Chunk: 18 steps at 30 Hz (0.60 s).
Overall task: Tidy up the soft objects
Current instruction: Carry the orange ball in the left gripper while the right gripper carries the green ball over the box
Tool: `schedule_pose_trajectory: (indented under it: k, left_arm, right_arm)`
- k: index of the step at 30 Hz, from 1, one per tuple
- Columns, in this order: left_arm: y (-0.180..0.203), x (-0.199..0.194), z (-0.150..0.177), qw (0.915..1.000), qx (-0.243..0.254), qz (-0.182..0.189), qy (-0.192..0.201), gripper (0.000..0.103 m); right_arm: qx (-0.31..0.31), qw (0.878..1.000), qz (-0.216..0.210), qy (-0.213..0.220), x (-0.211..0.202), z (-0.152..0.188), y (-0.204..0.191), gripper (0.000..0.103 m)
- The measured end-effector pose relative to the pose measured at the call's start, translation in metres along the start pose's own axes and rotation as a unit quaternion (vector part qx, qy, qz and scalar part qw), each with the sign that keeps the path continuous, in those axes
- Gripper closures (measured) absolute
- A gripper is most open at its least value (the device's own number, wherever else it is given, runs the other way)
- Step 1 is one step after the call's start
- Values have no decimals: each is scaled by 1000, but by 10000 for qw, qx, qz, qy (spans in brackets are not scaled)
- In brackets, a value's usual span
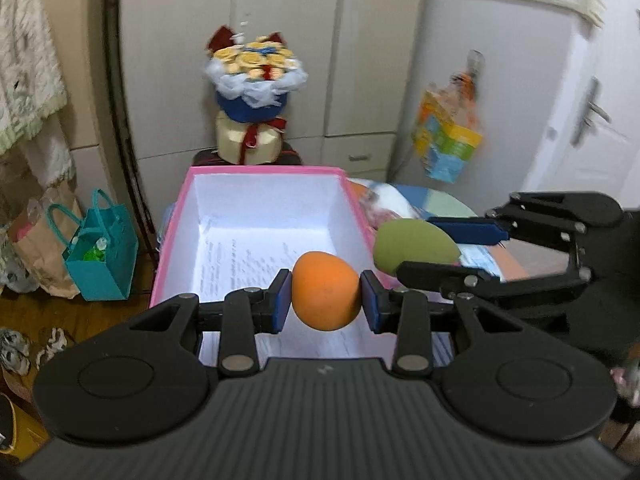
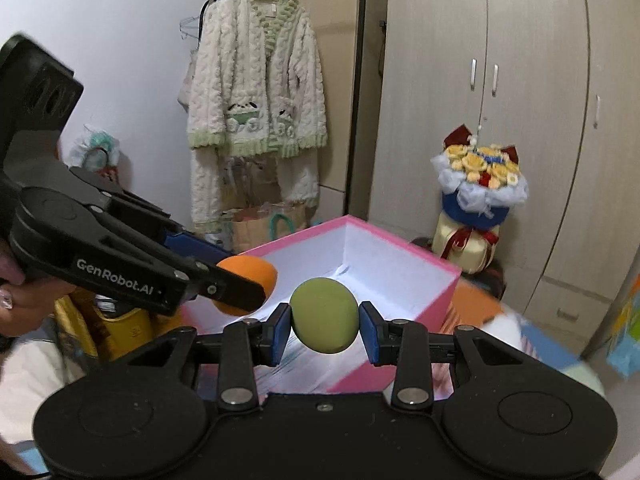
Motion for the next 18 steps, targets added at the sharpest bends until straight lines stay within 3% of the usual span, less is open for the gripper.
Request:
schedule_pose_trajectory:
  k: [4,11,18]
  left_arm:
    - [-33,51,-15,9987,-461,-212,-89,67]
    - [-79,130,-24,9888,-1254,-211,-787,67]
    - [-92,173,-25,9827,-1350,-549,-1142,67]
  right_arm:
    - [-270,9988,201,-369,56,-8,7,61]
    - [-792,9915,-224,-1005,138,-16,18,62]
    - [-836,9847,-472,-1457,187,-12,29,62]
Point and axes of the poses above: each gripper's, at about its wrist camera, not at the fingertips, and x roughly the way its jaws point, y to its right, z to its underside, the point moved 1 cm from there along x, roughly the way its jaws point, and after that the axes turned 5 degrees about z, right-handed, at the moved point
